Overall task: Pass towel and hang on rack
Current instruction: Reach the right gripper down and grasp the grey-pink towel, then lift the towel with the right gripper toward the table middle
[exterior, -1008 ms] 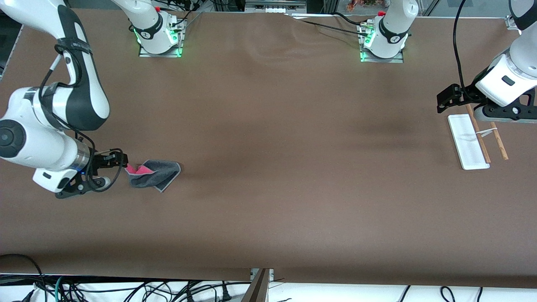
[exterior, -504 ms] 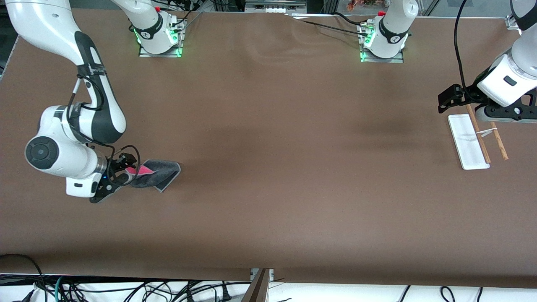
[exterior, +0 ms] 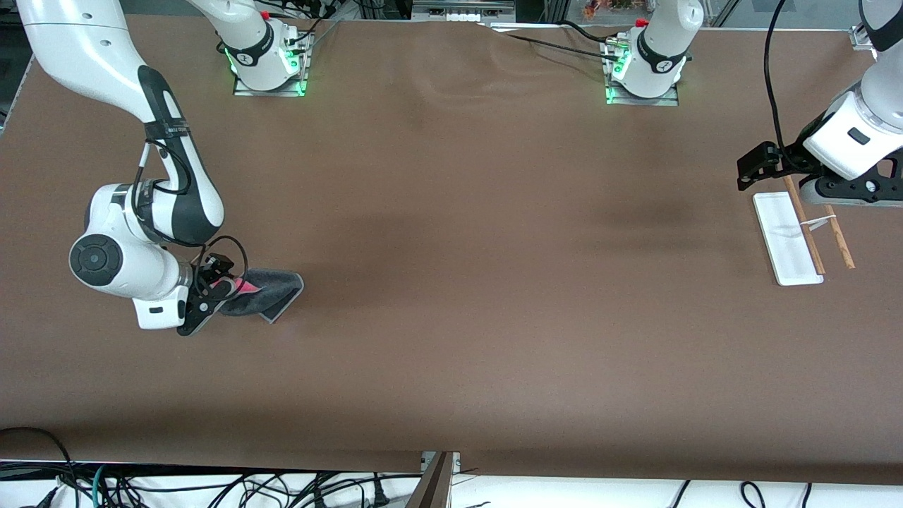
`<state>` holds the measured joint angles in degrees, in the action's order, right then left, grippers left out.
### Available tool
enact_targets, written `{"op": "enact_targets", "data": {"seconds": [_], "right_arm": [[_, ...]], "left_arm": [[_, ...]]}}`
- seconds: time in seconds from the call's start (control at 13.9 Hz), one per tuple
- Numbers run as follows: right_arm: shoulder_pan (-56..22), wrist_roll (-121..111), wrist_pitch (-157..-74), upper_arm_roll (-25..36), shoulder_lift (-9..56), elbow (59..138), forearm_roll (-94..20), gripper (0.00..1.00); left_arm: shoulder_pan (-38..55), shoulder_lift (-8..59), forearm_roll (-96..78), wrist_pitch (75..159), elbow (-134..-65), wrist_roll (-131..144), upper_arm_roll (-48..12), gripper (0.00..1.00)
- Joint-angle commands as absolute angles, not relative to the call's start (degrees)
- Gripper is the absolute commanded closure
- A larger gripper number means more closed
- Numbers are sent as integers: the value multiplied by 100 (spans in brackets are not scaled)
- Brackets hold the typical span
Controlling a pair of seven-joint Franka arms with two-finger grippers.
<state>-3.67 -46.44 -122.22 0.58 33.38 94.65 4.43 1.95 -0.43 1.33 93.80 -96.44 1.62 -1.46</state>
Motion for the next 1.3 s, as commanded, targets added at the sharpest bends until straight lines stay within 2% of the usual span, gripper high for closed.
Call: {"op": "enact_targets", "data": {"seconds": [0.0,0.14,0.22,0.36,0.5,0.65,0.94,1.22], "right_arm": [[-273,-4790,-12436,35,3375,9598,492,0],[-264,-4790,-12506,26,3419,9589,457,6],[-255,-4790,-12516,35,3436,9589,457,14],[-264,-4685,-12446,35,3419,9545,422,44],[-264,-4650,-12419,18,3384,9519,396,68],[-272,-4606,-12401,9,3323,9519,369,100],[-316,-4186,-11998,-9,3174,9212,194,100],[-430,-3403,-11226,-88,3138,8186,80,100]], "left_arm": [[176,-70,97,9316,-9589,105,-141,0],[176,-70,97,9316,-9589,105,-141,0],[176,-79,97,9316,-9589,97,-141,0],[167,-79,97,9316,-9589,97,-141,0],[167,-70,97,9316,-9598,97,-141,0],[167,-79,97,9316,-9589,105,-141,0],[167,-70,97,9316,-9589,105,-141,0],[167,-79,97,9308,-9589,97,-141,0]]}}
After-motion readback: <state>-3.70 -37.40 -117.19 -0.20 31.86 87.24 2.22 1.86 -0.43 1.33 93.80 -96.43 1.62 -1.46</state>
